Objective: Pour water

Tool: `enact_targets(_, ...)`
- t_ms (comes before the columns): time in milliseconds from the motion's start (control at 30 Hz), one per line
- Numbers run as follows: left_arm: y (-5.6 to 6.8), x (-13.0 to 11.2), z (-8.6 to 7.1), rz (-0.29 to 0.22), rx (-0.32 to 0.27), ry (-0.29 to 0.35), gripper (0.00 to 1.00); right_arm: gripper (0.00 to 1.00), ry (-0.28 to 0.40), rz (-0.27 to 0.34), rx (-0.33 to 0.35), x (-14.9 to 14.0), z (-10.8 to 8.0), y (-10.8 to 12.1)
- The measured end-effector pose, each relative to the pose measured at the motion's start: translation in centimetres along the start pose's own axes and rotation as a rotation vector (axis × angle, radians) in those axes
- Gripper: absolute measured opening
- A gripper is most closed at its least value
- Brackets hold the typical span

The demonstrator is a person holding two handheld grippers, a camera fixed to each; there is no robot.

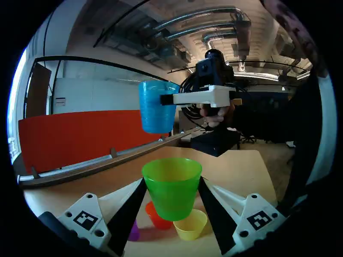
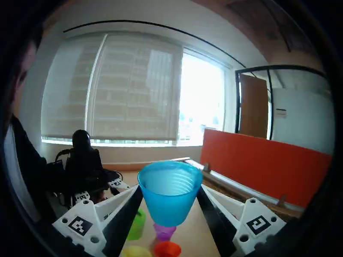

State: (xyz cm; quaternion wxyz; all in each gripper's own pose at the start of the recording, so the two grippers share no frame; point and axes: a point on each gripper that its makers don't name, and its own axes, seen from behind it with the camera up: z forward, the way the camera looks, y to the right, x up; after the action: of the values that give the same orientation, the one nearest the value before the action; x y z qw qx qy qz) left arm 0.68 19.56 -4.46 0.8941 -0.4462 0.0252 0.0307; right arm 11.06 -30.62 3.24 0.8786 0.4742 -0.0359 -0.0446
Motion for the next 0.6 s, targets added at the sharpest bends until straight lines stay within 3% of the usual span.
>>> enact_targets(167,-0.15,0.12,-0.04,0.002,0.003,0.002,0.84,0.88,-0.008,0.044,0.008,-0.09,-0.01,0.11)
enact_targets(600,-0.56,0.39,-0.11,0.003,0.015,0.007,0.84,0.89,-0.006,0.045,0.013,-0.23,-0.10,0.05)
